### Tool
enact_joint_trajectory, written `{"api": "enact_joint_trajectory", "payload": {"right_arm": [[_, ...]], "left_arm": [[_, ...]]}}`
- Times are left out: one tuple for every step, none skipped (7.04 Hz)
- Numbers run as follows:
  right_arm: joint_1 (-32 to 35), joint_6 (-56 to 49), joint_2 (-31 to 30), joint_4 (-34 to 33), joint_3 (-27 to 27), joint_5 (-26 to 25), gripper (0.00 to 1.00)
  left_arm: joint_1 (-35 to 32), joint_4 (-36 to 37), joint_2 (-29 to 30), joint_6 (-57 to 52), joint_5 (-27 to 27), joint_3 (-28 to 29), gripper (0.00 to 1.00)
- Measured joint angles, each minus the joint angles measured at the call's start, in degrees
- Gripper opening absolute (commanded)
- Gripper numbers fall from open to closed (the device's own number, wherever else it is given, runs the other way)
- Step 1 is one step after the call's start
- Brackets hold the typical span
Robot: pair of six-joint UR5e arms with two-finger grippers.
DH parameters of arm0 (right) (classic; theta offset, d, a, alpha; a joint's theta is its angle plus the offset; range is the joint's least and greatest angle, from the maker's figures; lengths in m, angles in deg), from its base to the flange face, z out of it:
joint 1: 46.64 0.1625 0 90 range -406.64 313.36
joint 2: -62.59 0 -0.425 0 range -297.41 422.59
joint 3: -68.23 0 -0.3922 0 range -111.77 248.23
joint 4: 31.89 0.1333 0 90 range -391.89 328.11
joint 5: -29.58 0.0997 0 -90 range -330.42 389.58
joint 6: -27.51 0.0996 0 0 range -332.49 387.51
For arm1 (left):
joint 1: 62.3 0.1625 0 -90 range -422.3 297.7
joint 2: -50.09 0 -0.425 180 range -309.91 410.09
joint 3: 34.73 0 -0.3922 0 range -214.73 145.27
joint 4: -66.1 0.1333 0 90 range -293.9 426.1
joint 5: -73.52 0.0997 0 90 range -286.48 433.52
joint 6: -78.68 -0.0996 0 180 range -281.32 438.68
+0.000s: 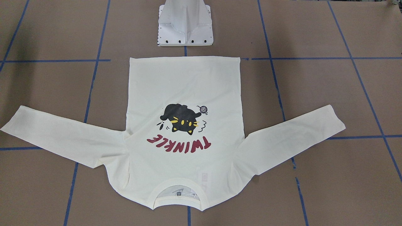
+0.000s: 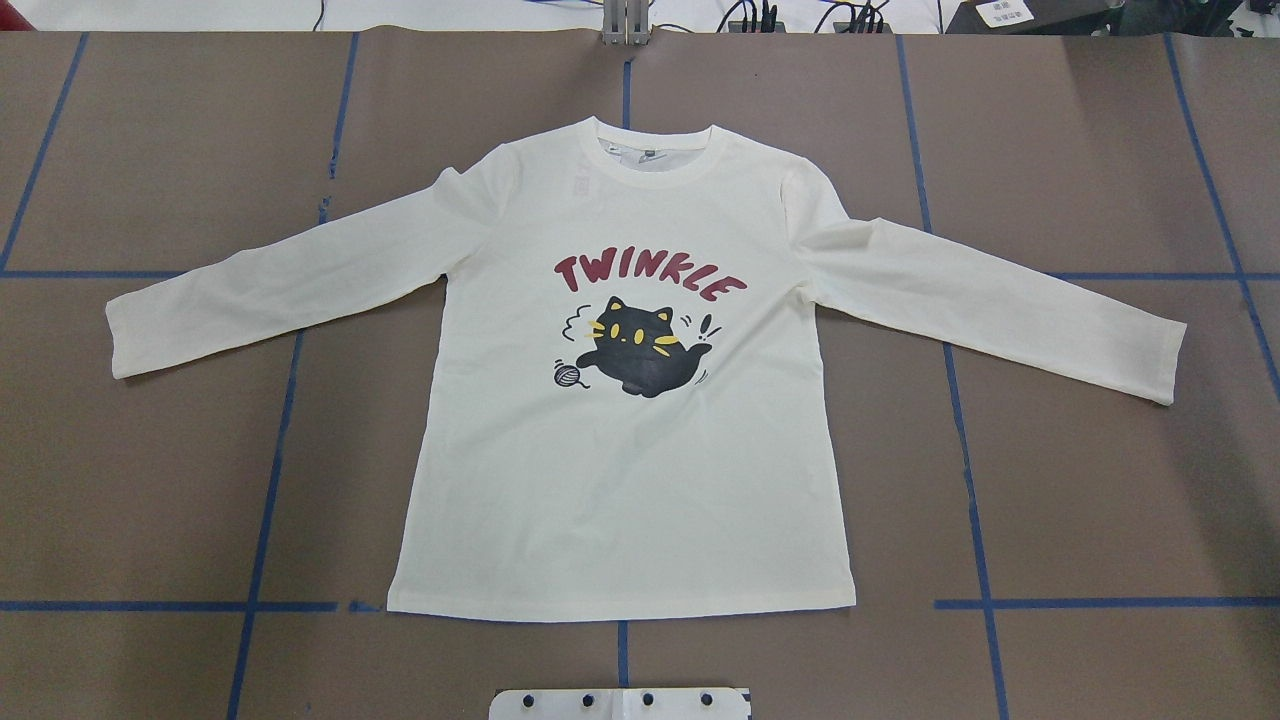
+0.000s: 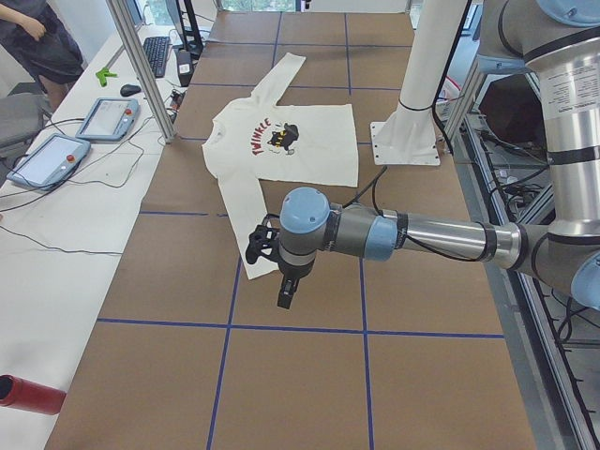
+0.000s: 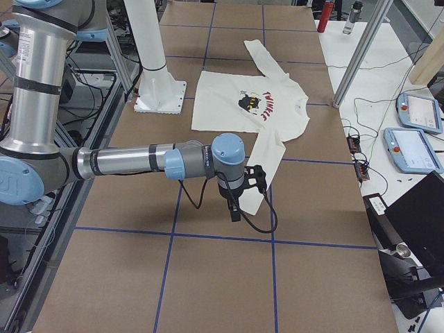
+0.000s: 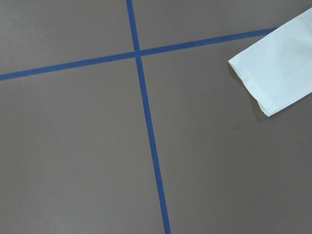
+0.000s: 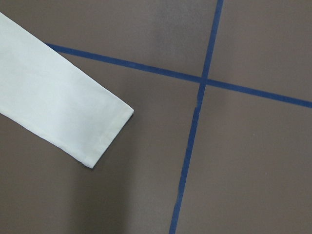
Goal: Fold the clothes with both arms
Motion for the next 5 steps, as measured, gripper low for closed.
{"api": "enact_joint_trajectory", "payload": {"right_arm": [[0.0, 0.16, 2.02, 0.0, 0.44, -0.13, 1.0], [0.0, 0.29, 4.56, -0.02, 0.59, -0.25, 1.0], [0.0, 0.39, 6.54, 0.02, 0.66, -0.27, 1.0], [0.0, 0.71, 7.4, 0.9, 0.54, 0.2, 1.0], [-0.28, 2.05, 7.7, 3.67, 0.18, 1.11, 1.0]], "left_arm": [[-0.05, -4.84, 1.54, 0.09, 0.45, 0.68, 1.0], [-0.14, -9.25, 3.6, 0.16, 0.77, 1.52, 1.0], [-0.25, -13.2, 5.16, 0.22, 0.85, 2.17, 1.0], [-0.32, -16.56, 6.28, 0.27, 0.79, 2.85, 1.0], [-0.35, -18.39, 6.69, 0.27, 0.64, 3.21, 1.0]]}}
